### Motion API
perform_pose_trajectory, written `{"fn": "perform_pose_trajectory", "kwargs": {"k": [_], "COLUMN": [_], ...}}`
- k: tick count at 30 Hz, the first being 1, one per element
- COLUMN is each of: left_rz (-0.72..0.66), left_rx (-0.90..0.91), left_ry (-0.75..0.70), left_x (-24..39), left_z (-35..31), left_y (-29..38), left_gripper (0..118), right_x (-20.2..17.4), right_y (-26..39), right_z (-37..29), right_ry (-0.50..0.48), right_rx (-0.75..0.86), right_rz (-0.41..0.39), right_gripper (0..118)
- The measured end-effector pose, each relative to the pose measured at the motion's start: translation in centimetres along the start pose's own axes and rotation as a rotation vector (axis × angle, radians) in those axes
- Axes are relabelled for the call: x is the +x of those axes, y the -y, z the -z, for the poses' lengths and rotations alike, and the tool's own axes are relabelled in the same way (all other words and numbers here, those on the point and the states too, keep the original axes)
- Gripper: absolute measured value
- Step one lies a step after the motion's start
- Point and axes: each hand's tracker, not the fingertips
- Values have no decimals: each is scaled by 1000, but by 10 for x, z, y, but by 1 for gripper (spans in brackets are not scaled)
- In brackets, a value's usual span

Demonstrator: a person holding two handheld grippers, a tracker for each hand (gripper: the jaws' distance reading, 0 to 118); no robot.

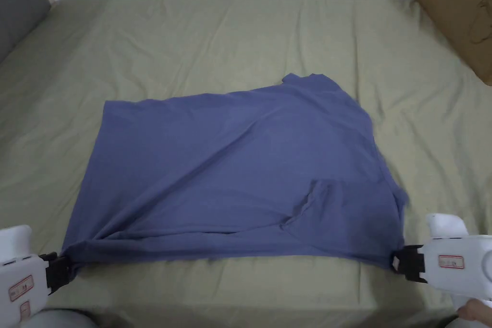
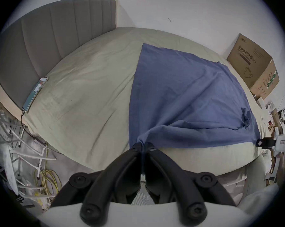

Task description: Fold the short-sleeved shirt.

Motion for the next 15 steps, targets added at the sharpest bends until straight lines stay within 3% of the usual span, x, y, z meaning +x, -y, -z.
{"fn": "perform_pose_trajectory", "kwargs": {"k": [1,5,15], "left_rz": [1,3,35], "left_rx": [-3,-4,52], "left_ry": [-2,-1,-32], "left_x": [0,-1,1], "left_z": [0,-2,-15], "left_y": [0,-1,-56], "left_gripper": [2,2,2], "right_x": [-3,5,-11], "right_y": [-4,-15,-79], "right_z": [-4,-17,-61], "right_ry": [15,-28,-33], "right_rx": [-13,60,175], "right_rz": [-36,31,-15], "right_gripper": [0,0,0]}}
